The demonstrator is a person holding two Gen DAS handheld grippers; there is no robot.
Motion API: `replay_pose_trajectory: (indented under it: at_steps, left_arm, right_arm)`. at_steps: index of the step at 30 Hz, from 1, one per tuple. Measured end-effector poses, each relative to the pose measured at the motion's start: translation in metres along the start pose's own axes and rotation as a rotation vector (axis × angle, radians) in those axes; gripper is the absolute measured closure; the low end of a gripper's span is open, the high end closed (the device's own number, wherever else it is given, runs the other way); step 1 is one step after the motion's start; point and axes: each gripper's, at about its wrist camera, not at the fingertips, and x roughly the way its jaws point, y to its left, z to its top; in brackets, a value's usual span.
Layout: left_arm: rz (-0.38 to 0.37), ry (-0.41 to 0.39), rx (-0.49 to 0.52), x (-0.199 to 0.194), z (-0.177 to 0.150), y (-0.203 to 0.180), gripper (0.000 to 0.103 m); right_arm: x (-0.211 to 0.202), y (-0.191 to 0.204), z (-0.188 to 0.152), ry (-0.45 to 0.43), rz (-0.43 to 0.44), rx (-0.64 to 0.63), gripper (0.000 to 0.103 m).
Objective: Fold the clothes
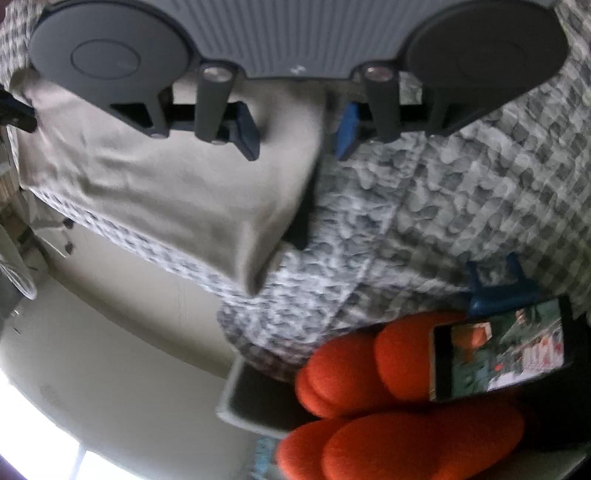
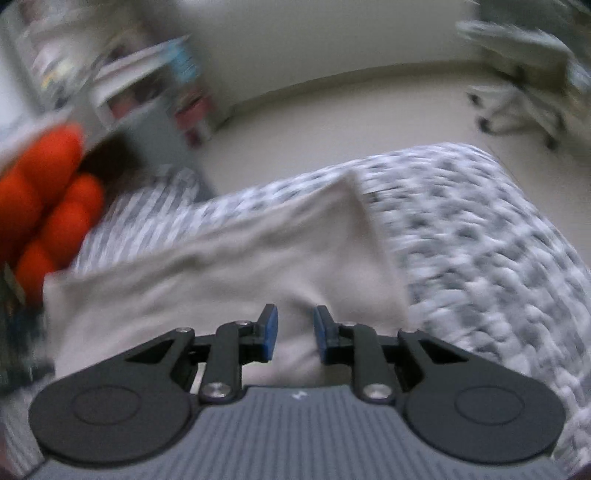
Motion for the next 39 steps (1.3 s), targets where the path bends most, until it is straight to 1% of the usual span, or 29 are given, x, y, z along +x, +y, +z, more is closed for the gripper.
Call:
replay_pose_trajectory:
  at_steps: [1,3,4,6,7,8,12,15,16,17,18,19,20,22,26,28,33,37,39]
  left_arm:
    - [-0.009,0.001,-0.02,0.001,0.002,0.003,0.055]
    - [-0.008,-0.041,-0.016,-0.001,0.007,0.004,0.053]
    - [-0.003,-0.068,-0.008,-0.003,0.01,0.004,0.051]
    - [0.01,-0.123,0.013,-0.005,0.016,0.001,0.046]
    - [0.01,-0.144,0.026,-0.003,0.02,-0.001,0.041]
    - [0.001,-0.157,0.033,0.001,0.024,-0.004,0.038]
    - [-0.056,-0.188,0.011,0.02,0.041,-0.013,0.038]
    - [-0.102,-0.184,-0.021,0.036,0.043,-0.015,0.038]
    - [-0.117,-0.18,-0.034,0.041,0.043,-0.015,0.04]
    - [-0.126,-0.177,-0.036,0.044,0.042,-0.016,0.047]
    - [-0.129,-0.174,-0.026,0.046,0.041,-0.018,0.056]
    - [-0.133,-0.171,-0.016,0.049,0.04,-0.02,0.077]
    - [-0.136,-0.168,-0.006,0.051,0.039,-0.023,0.086]
    - [-0.14,-0.168,0.012,0.055,0.036,-0.026,0.088]
    - [-0.13,-0.208,0.009,0.047,0.039,-0.022,0.092]
    - [-0.121,-0.235,0.014,0.039,0.041,-0.021,0.093]
    - [-0.085,-0.261,0.039,0.028,0.043,-0.026,0.093]
    - [-0.056,-0.233,0.037,0.044,0.041,-0.023,0.092]
    - [-0.025,-0.203,0.066,0.057,0.035,-0.026,0.091]
  right_arm:
    - [0.001,-0.004,0.003,-0.016,-0.015,0.032,0.08]
    - [0.001,-0.001,0.005,-0.05,-0.032,0.026,0.08]
    - [0.001,0.002,0.006,-0.068,-0.039,0.019,0.08]
    - [0.0,0.008,0.007,-0.101,-0.058,-0.004,0.075]
    - [0.0,0.013,0.007,-0.115,-0.069,-0.022,0.072]
    - [0.001,0.015,0.007,-0.12,-0.071,-0.029,0.072]
    - [0.011,0.023,0.005,-0.101,-0.056,-0.043,0.072]
    - [0.015,0.025,0.005,-0.096,-0.071,-0.071,0.072]
    - [0.015,0.027,0.005,-0.096,-0.07,-0.08,0.072]
    - [0.015,0.028,0.004,-0.096,-0.069,-0.088,0.072]
    - [0.015,0.029,0.004,-0.097,-0.069,-0.098,0.072]
    - [0.015,0.03,0.003,-0.098,-0.068,-0.108,0.072]
    - [0.015,0.031,0.003,-0.097,-0.069,-0.117,0.072]
    - [0.017,0.033,0.002,-0.092,-0.073,-0.13,0.072]
    - [0.02,0.034,0.001,-0.091,-0.076,-0.145,0.072]
    - [0.019,0.034,0.001,-0.096,-0.074,-0.148,0.072]
    - [0.018,0.034,0.002,-0.106,-0.069,-0.148,0.072]
    - [0.022,0.032,0.001,-0.091,-0.073,-0.15,0.072]
    - [0.025,0.031,0.0,-0.081,-0.08,-0.158,0.073]
